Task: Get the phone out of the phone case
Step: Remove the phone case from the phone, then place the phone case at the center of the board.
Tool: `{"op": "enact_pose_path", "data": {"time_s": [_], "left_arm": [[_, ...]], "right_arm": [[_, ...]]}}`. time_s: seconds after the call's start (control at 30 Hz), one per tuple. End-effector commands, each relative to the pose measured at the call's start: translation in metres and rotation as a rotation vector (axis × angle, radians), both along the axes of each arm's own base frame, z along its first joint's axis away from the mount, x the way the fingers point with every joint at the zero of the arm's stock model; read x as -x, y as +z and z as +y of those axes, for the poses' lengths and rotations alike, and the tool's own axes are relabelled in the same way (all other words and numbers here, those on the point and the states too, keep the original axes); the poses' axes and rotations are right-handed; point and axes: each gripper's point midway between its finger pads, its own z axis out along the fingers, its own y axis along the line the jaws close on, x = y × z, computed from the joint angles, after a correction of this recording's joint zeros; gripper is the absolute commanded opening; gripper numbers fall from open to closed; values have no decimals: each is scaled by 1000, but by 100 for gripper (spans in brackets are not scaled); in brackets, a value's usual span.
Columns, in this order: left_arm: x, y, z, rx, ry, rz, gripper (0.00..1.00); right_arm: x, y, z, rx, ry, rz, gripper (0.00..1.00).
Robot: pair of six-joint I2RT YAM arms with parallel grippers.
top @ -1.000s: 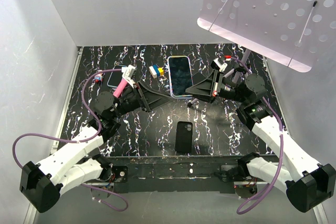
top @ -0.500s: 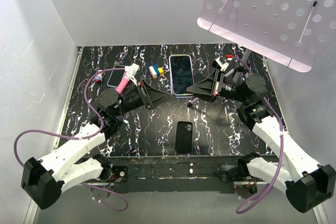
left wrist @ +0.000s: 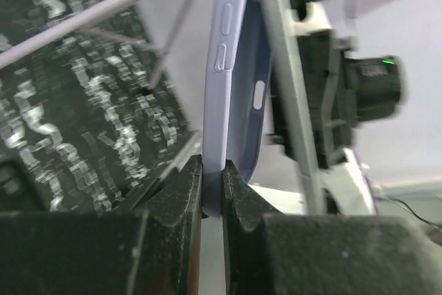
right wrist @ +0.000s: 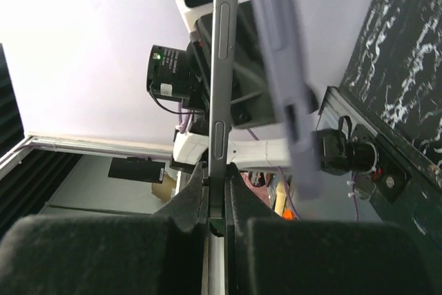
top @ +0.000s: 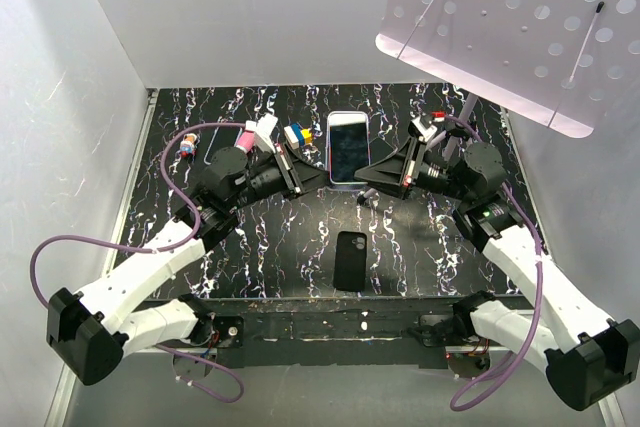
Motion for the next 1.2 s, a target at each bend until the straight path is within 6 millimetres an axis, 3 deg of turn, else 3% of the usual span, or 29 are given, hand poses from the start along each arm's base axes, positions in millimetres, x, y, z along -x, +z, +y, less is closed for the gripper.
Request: {"op": "enact_pose_path", "data": {"time_s": [0.0,0.1,0.17,0.27,0.43,0.63,0.77,0.9,1.0,1.13,1.17], "left_arm": [[-22,-116,43,-387,246,260,0],[-9,-181,74,-563,308,361,0],[5,-209,83,-602,292,387,0],[26,-234,80,-575,203,389,0],[55,-254,68,-534,48,336,0],[64,-273,61,-493,-7,314,0],[76,-294,61,-447,-17,405,0],[83,-303,63,-437,-21,435,0],[86,-304,61,-434,-34,459,0],[93,-311,60,-461,-75,509,17],[95,-313,60,-475,-87,518,23]], "right_arm": [[30,23,-5,-9,60,-156,1],[24,14,-4,35,35,-157,1],[16,5,-4,80,-4,-144,1],[-10,-21,-3,205,-138,-97,1],[-53,-61,18,373,-240,-78,1],[-100,-98,49,423,-304,-31,1],[-130,-129,59,541,-411,32,1],[-165,-163,50,708,-592,128,1],[-194,-178,46,734,-710,143,1],[-231,-207,56,834,-748,182,1],[-240,-207,60,836,-752,182,1]]}}
